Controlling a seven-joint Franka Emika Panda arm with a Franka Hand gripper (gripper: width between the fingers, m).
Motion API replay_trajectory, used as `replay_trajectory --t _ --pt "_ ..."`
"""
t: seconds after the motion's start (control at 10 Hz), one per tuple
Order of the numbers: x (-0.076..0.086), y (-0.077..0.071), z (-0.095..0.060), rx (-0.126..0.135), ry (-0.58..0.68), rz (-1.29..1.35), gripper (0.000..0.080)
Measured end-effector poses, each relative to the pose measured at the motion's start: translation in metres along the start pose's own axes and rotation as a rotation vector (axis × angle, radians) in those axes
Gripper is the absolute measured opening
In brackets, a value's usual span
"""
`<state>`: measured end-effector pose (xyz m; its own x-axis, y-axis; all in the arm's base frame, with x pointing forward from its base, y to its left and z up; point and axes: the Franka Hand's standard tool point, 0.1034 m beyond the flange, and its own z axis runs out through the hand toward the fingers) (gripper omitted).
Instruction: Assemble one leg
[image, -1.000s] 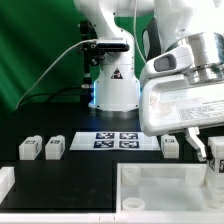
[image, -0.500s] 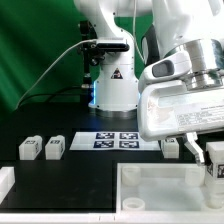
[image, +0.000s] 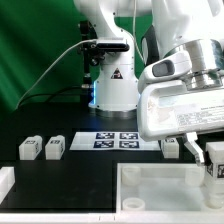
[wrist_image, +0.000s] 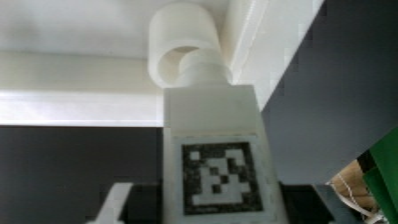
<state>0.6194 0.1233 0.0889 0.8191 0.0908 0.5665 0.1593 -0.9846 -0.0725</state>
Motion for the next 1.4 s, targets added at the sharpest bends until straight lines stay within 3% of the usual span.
replay_trajectory --t 0.6,0.8,1.4 --pt "-0.005 0.011 0.003 -0.011 0.007 -0.017 0.0294" --pt "-0.013 0.007 0.010 -0.006 -0.008 -0.019 0.0294" --pt "-0.015 0.003 0.010 -0.049 -0.008 0.032 0.0294"
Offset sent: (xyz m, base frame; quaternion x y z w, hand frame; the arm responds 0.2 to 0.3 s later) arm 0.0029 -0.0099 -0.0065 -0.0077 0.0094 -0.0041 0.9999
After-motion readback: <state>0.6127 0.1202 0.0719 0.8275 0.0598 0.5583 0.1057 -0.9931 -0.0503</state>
